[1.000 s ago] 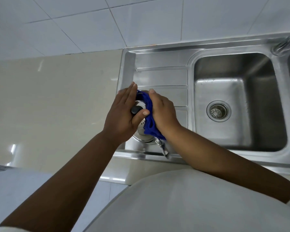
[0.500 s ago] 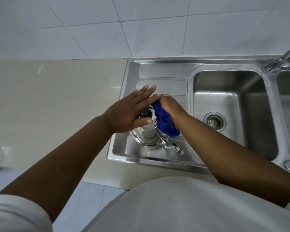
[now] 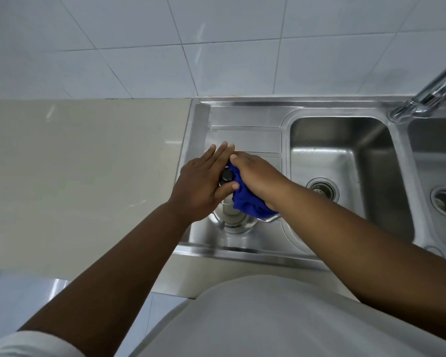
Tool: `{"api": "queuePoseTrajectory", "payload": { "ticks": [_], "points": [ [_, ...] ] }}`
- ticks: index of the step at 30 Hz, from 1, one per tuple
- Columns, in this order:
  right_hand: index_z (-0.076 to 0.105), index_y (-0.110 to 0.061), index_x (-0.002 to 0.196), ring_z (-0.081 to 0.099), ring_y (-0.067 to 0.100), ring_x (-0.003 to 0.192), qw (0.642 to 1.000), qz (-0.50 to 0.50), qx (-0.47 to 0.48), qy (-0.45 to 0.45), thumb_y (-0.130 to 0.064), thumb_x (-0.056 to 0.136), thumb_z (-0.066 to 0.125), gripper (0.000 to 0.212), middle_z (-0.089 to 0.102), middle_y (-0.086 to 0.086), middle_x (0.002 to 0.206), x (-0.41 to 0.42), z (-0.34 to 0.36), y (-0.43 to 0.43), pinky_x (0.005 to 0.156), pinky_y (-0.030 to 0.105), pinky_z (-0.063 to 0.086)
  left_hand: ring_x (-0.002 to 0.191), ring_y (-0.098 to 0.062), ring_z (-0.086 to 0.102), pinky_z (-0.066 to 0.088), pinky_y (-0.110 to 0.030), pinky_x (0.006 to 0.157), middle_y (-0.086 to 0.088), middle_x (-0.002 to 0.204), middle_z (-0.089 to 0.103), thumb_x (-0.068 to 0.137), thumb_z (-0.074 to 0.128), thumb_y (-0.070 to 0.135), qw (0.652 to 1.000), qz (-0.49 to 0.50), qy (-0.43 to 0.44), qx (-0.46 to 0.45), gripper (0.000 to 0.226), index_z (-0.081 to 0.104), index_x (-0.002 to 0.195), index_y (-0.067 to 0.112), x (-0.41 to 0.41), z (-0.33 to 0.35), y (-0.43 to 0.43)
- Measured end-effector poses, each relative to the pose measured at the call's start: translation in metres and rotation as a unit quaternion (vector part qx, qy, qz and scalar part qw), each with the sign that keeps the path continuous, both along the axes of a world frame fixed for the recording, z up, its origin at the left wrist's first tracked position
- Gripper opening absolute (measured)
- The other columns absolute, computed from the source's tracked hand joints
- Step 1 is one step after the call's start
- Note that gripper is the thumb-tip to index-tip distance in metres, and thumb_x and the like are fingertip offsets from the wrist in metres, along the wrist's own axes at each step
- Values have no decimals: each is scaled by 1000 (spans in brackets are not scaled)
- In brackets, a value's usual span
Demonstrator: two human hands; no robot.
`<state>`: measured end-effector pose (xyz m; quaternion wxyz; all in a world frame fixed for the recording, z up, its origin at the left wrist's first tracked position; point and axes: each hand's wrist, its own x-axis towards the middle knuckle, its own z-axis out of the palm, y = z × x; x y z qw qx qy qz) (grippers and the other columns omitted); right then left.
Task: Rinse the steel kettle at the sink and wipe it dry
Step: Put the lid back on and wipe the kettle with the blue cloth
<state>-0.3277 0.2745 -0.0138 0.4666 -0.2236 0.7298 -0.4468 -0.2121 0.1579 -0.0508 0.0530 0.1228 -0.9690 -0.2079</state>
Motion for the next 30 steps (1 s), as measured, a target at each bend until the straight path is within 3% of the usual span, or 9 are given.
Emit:
{"api": "queuePoseTrajectory", "payload": {
  "ticks": [4,7,10,13,17,20,24,27,30],
  "points": [
    [65,-24,114,68,19,102,991,-93,-82,-46,-30,105,36,31,70,2,111,16,4,4,93,33,53,146,-28,28,35,-51,110,-6,158,31,90,1,73,998,59,-2,-2,86,17,154,17,-1,-5,11],
    [61,-42,126,52,20,135,965,-205,-158,-49,-49,97,39,37,58,-4,141,35,-20,12,118,43,36,149,-26,19,29,-49,114,-2,161,24,83,-9,77,992,121,-25,-4,93,11,154,21,-3,-1,26],
    [34,-46,148,17,7,153,964,-190,-170,73,-51,100,27,49,26,-14,163,58,-47,33,126,44,16,150,-24,16,23,-47,117,0,162,19,72,-16,84,984,170,-59,3,105,7,155,25,-6,6,35],
    [20,-40,153,9,3,154,958,-164,-175,159,-44,103,21,51,16,-14,166,64,-63,43,127,42,13,149,-29,16,23,-47,116,-5,163,11,73,-13,83,980,181,-86,-6,101,-1,154,25,-5,11,42],
    [39,-34,149,30,7,148,958,-167,-190,134,-41,103,27,48,38,-11,158,39,-68,29,123,44,25,151,-25,3,18,-43,118,-1,164,-4,85,2,73,988,134,-79,-10,86,-5,154,23,0,13,42],
    [56,-26,138,52,10,133,967,-139,-205,60,-37,103,35,43,60,-5,140,16,-67,21,117,43,37,151,-20,-6,9,-45,123,2,164,-2,94,3,63,997,38,-48,-50,75,4,155,19,4,12,20],
    [69,-26,122,68,22,104,984,-94,-148,-26,-47,97,42,42,75,3,109,-13,-61,9,102,47,49,151,-20,-8,4,-46,123,4,164,2,100,23,54,993,-77,-29,-89,65,13,155,21,0,11,-13],
    [72,-21,113,64,22,85,986,-86,-143,-19,-48,94,44,43,73,8,90,-18,-61,0,88,45,48,152,-17,-4,9,-47,123,2,164,6,100,30,48,998,-69,4,-2,64,15,155,18,-3,6,-15],
    [70,-27,121,68,14,96,978,-121,-166,-23,-48,95,43,43,75,-5,103,-11,-63,-2,96,41,48,151,-12,-4,10,-46,123,3,164,3,101,31,46,998,-31,21,51,62,13,155,21,-1,1,-12]
  ]
}}
